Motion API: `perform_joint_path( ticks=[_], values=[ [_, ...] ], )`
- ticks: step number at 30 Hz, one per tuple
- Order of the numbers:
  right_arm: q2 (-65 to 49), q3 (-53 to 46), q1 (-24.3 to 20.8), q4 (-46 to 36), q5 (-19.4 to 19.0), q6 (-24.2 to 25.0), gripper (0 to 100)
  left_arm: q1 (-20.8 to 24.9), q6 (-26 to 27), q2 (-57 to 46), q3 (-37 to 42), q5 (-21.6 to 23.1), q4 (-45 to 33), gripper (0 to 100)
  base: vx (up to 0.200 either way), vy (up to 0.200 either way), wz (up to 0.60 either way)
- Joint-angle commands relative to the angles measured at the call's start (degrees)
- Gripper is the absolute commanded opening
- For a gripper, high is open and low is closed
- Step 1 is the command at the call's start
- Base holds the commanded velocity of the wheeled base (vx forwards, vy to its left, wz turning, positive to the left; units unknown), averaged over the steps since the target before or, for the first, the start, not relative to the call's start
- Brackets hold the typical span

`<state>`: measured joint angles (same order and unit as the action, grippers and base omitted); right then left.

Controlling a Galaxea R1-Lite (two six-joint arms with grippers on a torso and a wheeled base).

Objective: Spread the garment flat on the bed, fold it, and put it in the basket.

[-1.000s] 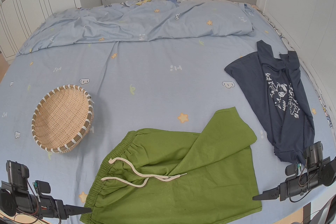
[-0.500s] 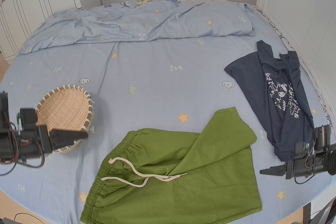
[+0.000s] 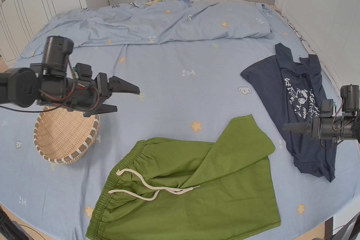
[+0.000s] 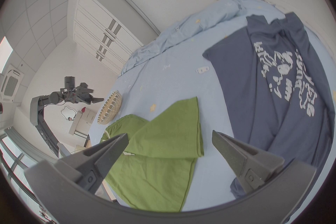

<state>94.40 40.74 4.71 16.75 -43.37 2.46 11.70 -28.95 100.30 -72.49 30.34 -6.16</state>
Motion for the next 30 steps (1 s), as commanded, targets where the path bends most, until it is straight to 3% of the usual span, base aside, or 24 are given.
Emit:
perform_joint_path(
  ticks=[1, 14, 29, 30],
  values=[
    [0.8, 4.3, -3.3, -1.3, 2.2, -0.1, 100, 3.7, -0.2, 14.6, -9.4, -6.1, -6.9, 100, 0.0, 0.0, 0.0],
    [1.5, 4.3, -4.0, -1.1, 2.5, -0.1, 100, 3.8, 3.2, 21.8, -8.6, -6.8, -7.1, 100, 0.0, 0.0, 0.0],
    [2.9, 4.3, -4.5, -1.0, 2.6, 0.0, 100, 5.4, 4.4, 22.1, -5.3, -7.5, -7.1, 100, 0.0, 0.0, 0.0],
    [2.9, 4.3, -4.6, -0.9, 2.5, 0.0, 100, 5.4, 4.4, 22.3, -5.3, -7.5, -6.9, 0, 0.0, 0.0, 0.0]
  ],
)
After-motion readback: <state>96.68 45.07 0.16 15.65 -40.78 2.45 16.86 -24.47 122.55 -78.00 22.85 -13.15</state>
